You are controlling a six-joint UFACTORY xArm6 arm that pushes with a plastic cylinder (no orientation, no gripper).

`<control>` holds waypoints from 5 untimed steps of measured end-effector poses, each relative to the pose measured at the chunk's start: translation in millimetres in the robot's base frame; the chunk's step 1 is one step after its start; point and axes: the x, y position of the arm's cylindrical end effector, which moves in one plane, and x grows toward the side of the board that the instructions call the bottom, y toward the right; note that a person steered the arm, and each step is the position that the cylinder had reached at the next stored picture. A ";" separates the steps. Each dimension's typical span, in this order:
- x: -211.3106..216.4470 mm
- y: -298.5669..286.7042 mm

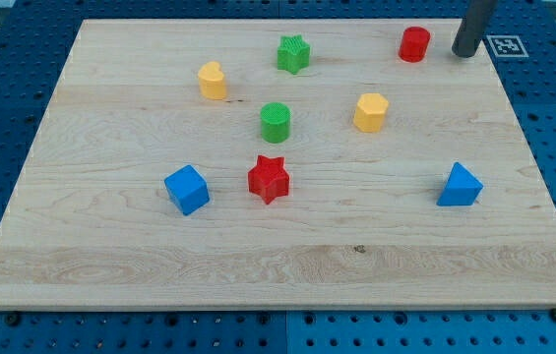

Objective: Move the red circle above to the yellow hexagon

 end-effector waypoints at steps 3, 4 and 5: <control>-22.4 -26.3; -17.5 -47.7; -17.3 -64.1</control>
